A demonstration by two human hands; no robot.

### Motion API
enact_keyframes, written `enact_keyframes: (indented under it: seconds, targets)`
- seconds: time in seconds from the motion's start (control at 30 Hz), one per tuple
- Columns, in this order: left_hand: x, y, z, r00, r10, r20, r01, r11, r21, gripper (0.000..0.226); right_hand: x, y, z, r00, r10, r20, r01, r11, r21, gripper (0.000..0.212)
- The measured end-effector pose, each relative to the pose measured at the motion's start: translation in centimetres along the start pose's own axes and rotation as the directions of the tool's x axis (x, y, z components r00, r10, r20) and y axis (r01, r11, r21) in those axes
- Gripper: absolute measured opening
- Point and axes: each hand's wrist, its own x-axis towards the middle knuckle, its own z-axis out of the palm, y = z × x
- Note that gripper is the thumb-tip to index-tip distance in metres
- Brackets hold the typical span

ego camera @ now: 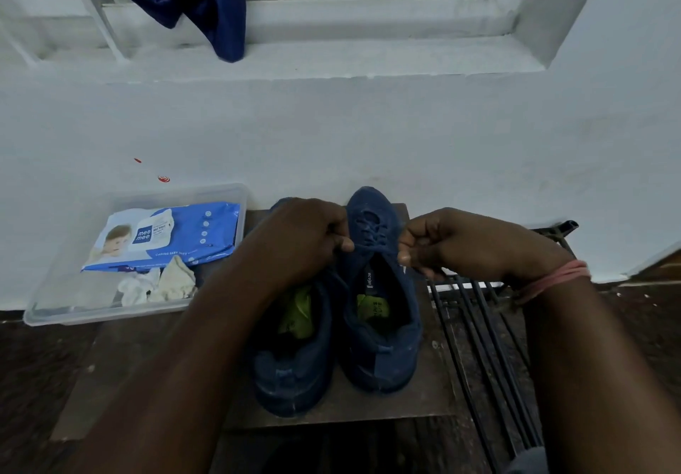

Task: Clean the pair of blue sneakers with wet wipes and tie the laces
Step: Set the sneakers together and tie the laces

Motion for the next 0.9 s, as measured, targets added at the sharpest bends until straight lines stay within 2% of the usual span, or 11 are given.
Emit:
enact_keyframes:
  seconds: [0.13,0.23,0.27,0.33,0.4,0.47,0.57,0.67,0.7,0.8,0.9]
  targets:
    - [-0.2,0.1,0.1,0.998,-0.056,0.027,0.055,0.998,0.010,0.025,-0.6,0.5,-0.3,0.997,0.024,0.077,-0.029,0.998,0.058,0.021]
    - [-0.6,0.7,-1.4,0.998,-0.033,0.056,0.031,0.999,0.033,0.032,-0.9,0.7,-0.3,0.994,0.022,0.103,-0.048,0.965,0.256,0.033]
    - [-0.9,0.8,-2.3,0.998,-0.029,0.056,0.030,0.999,-0.027,0.037,-1.0,0.4,-0.3,0.997,-0.008,0.083,-0.022,0.933,0.359,0.036]
    - [-1.4,1.0,-3.7,0.998,-0.020,0.064,0.040,0.946,-0.322,0.045,-1.0,-0.3,-0.2,0.996,-0.090,-0.006,0.076,0.812,0.579,0.035]
    - [-1.8,1.2,-4.0,0.995,0.030,0.096,0.044,0.728,-0.685,0.037,-0.8,-1.2,-0.1,0.990,-0.115,-0.079,0.136,0.675,0.725,0.030]
    - [-1.6,1.6,-3.1,0.987,0.062,0.146,0.106,0.426,-0.898,0.025,-0.3,-1.7,0.0,0.995,-0.100,-0.005,0.060,0.552,0.832,0.029]
    - [-0.8,2.0,-1.5,0.978,0.008,0.210,0.208,0.088,-0.974,0.024,0.6,-1.8,0.5,0.999,-0.039,0.030,-0.010,0.434,0.901,0.028]
    - [0.2,2.5,-0.4,0.959,-0.134,0.248,0.230,-0.137,-0.964,0.033,1.3,-1.5,1.0,0.999,0.033,-0.009,-0.004,0.373,0.928,0.020]
    - [0.5,2.6,0.0,0.950,-0.193,0.247,0.224,-0.131,-0.966,0.036,1.4,-1.2,1.0,0.998,0.057,-0.019,-0.002,0.356,0.934,0.019]
    - [1.0,2.9,0.9,0.919,-0.340,0.198,0.225,0.042,-0.973,0.039,1.7,-0.8,1.0,0.978,0.203,-0.053,-0.021,0.344,0.939,0.019]
    - [1.5,2.8,1.3,0.894,-0.422,0.153,0.234,0.148,-0.961,0.038,1.8,-1.0,1.2,0.959,0.276,-0.064,-0.055,0.402,0.914,0.020]
